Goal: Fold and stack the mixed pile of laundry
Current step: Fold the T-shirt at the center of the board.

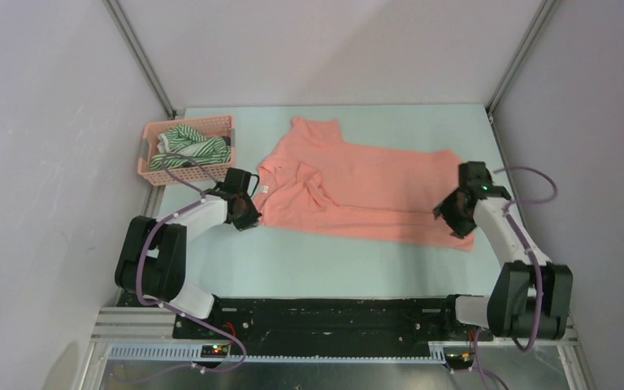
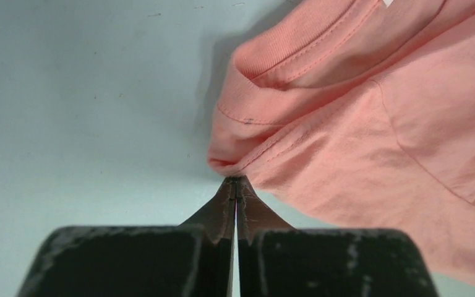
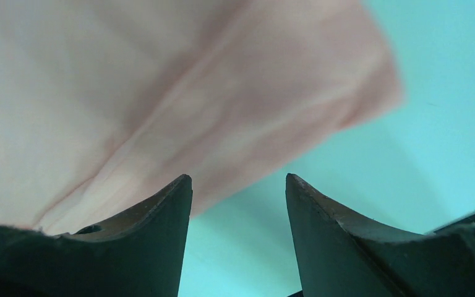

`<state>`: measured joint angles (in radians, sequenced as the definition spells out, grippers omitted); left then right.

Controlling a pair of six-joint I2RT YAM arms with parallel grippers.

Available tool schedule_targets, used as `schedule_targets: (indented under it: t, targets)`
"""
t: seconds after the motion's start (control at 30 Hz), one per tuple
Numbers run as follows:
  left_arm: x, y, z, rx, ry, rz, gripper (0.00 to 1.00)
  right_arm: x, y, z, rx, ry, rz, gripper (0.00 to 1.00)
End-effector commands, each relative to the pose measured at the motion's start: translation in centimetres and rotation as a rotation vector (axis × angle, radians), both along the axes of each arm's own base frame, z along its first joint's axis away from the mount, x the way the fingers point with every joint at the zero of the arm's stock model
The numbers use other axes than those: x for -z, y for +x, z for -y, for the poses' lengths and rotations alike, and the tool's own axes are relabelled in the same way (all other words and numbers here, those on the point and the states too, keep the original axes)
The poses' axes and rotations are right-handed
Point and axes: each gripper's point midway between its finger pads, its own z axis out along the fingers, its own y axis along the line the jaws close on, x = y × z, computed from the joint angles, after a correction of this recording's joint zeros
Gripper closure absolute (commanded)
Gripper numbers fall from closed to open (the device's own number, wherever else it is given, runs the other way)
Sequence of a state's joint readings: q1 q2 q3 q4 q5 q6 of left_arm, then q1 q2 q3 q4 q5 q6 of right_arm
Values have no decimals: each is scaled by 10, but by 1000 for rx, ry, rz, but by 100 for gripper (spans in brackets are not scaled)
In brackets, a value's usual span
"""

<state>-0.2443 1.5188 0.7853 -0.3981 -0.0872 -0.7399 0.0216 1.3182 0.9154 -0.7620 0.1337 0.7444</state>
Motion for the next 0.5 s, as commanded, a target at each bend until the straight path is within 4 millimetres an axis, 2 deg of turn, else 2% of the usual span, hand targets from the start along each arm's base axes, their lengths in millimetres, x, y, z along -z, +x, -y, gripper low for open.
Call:
schedule_targets:
  t: [0.0, 0.2, 0.3, 0.47]
  targets:
    - [-8, 8, -3, -2, 14, 39, 100, 12, -37, 43, 236, 10, -29, 39]
    - [-12, 9, -2, 2, 4, 51, 100, 31, -37, 60, 304, 29, -13, 46]
    - [-14, 8, -3, -2, 3, 60, 100, 43, -30, 59, 294, 56, -17, 49]
    - [-16, 6, -3, -6, 0, 68, 100, 70, -33, 61, 292, 59, -113, 53]
